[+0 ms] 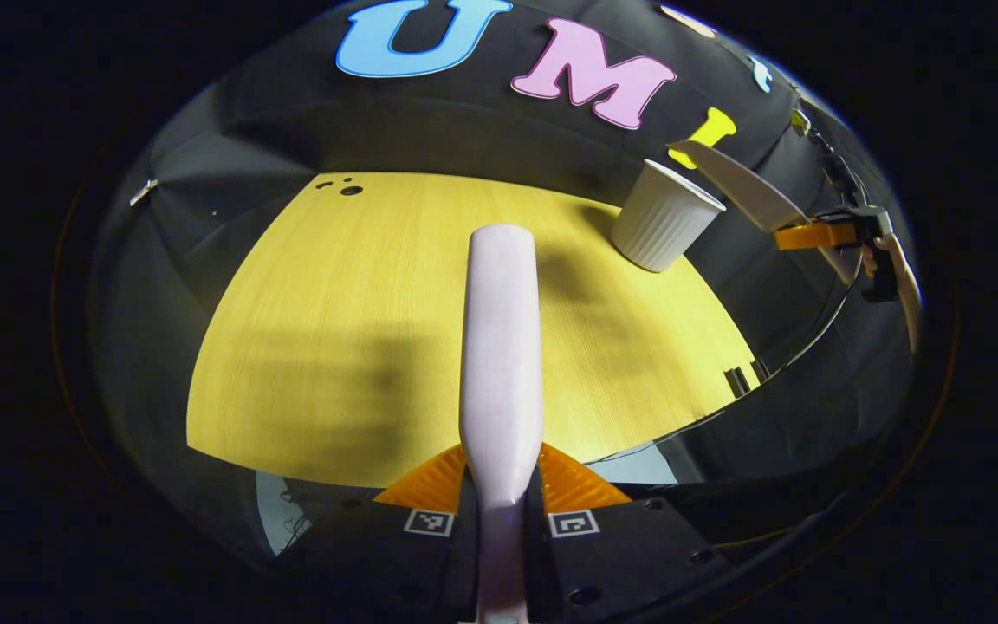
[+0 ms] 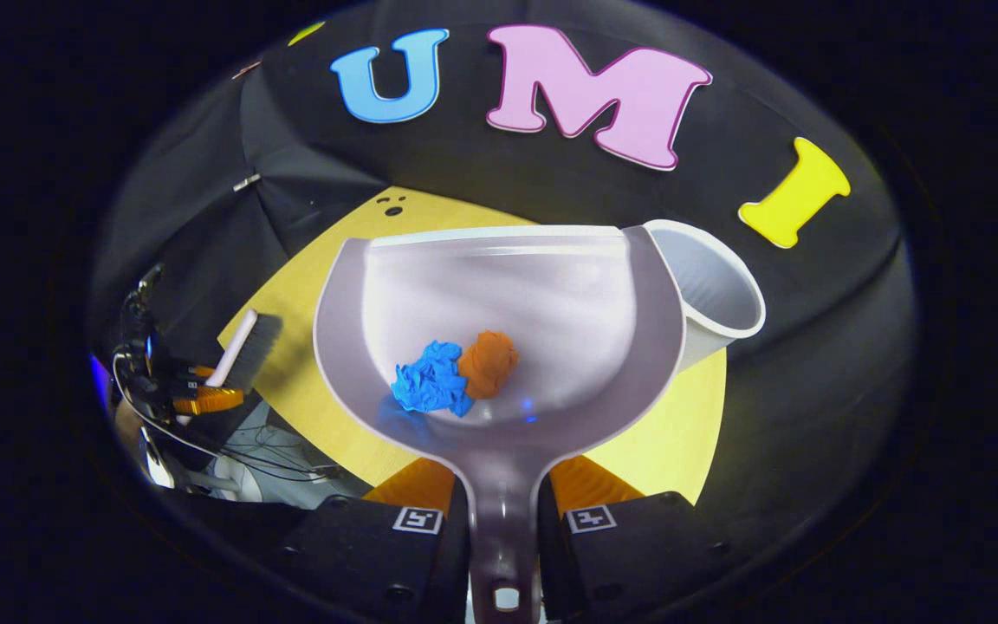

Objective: Pick up the small broom and dustpan from the desktop, sweep the trash into the dustpan with the broom, and then empty the trash into the garbage bin.

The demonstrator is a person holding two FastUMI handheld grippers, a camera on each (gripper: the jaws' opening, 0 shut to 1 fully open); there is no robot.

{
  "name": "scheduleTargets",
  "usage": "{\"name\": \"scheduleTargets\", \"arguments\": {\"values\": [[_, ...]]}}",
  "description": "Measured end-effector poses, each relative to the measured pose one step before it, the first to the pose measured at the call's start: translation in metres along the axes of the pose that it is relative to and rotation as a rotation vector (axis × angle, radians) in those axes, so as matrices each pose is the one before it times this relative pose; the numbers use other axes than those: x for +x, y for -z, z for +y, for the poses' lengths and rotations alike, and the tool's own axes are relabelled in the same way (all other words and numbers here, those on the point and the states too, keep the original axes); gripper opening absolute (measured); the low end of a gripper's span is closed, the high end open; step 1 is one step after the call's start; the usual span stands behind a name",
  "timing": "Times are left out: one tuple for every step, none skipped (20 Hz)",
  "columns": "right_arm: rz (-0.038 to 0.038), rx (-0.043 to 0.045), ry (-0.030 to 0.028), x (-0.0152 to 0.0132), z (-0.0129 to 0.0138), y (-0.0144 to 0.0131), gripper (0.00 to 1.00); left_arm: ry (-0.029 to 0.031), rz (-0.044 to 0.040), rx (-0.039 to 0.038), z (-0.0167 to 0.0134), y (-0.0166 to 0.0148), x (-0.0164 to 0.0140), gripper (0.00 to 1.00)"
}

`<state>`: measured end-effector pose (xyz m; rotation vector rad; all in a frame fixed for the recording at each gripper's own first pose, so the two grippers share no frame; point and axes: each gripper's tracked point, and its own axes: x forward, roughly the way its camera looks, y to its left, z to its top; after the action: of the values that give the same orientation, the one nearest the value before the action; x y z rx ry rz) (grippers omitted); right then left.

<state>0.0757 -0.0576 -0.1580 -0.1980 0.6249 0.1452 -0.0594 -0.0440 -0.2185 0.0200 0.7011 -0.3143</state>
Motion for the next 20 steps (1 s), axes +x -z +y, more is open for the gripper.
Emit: {"name": "scheduleTargets", "arguments": {"values": [[-0.00458, 0.01221, -0.00562, -0.01074, -0.00271, -0.00713, 0.37, -0.01003, -0.00105, -0.00657, 0.00262, 0.00102, -0.00279, 0.25], [-0.00200, 0.00724, -0.00862, -0.00673, -0.00371, -0.00706, 0.37, -0.00837, -0.00215, -0.00606, 0.00114, -0.00051, -0.00316, 0.25], [-0.00268, 0.00621, -0.00657, -0.00496, -0.00812, -0.00758, 0.37, -0.00582, 0.00014, -0.00658, 0.00133, 0.00043, -0.00257, 0.25], [-0.00619, 0.00451, -0.00007, -0.00245, -0.00830, -0.00908, 0.37, -0.00164, 0.00369, -0.01172, 0.00049, -0.00030, -0.00169, 0.25], [-0.00727, -0.00015, 0.00446, -0.00078, -0.01062, -0.00809, 0.32, -0.00151, 0.00454, -0.01309, -0.00075, -0.00127, -0.00124, 0.25], [-0.00673, 0.00042, 0.00608, -0.00022, -0.01166, -0.00886, 0.37, -0.00887, 0.00312, -0.01212, 0.00019, -0.00223, -0.00003, 0.25], [-0.00326, 0.00596, 0.00879, -0.00109, -0.01201, -0.00699, 0.37, -0.01198, 0.00517, -0.00894, 0.00218, -0.00166, 0.00239, 0.25], [-0.00145, 0.00747, 0.01361, 0.00026, -0.01394, -0.00672, 0.37, -0.01368, 0.00221, -0.01010, 0.00043, -0.00288, -0.00064, 0.25], [-0.00097, -0.00088, 0.01534, 0.00228, -0.01531, -0.00738, 0.37, -0.01019, 0.00036, -0.01012, 0.00092, -0.00455, 0.00149, 0.25], [0.00357, -0.01089, 0.01847, 0.00236, -0.01580, -0.00461, 0.37, -0.00874, 0.00048, -0.01168, -0.00072, -0.00605, 0.00316, 0.25], [0.00654, -0.01523, 0.02406, 0.00494, -0.01649, -0.00213, 0.37, -0.00877, 0.00121, -0.01217, -0.00049, -0.00656, 0.00409, 0.25], [0.01111, -0.01494, 0.02401, 0.00444, -0.01750, -0.00202, 0.37, -0.00899, 0.00197, -0.00878, -0.00177, -0.00698, 0.00333, 0.25], [0.01355, -0.00764, 0.01360, 0.00658, -0.01421, 0.00102, 0.37, -0.01083, 0.00037, -0.00556, -0.00181, -0.00646, 0.00344, 0.25], [0.00996, -0.00119, 0.00611, 0.00345, -0.01322, -0.00101, 0.37, -0.00916, -0.00102, -0.00500, -0.00286, -0.00856, 0.00380, 0.25], [0.01292, 0.00013, 0.00822, 0.01012, -0.01174, 0.00141, 0.37, -0.00512, -0.00002, -0.00365, -0.00270, -0.00672, 0.00302, 0.25], [0.01060, 0.00220, 0.01102, 0.00767, -0.01382, 0.00001, 0.42, -0.00655, 0.00035, -0.00274, -0.00374, -0.00784, 0.00345, 0.25], [0.00410, 0.00279, 0.00702, 0.00826, -0.01173, -0.00055, 0.42, -0.01011, 0.00340, -0.00129, -0.00289, -0.00777, 0.00510, 0.25], [0.00959, 0.00293, -0.00158, 0.00800, -0.01029, 0.00001, 0.37, -0.00868, 0.00318, -0.00074, -0.00320, -0.00722, 0.00465, 0.25], [0.00954, 0.00424, -0.00334, 0.00853, -0.00808, 0.00084, 0.42, -0.00674, 0.00616, -0.00186, -0.00384, -0.00600, 0.00506, 0.27], [0.00985, 0.00758, -0.00120, 0.00963, -0.00901, 0.00012, 0.37, -0.00582, 0.00687, -0.00298, -0.00456, -0.00611, 0.00316, 0.25]]}}
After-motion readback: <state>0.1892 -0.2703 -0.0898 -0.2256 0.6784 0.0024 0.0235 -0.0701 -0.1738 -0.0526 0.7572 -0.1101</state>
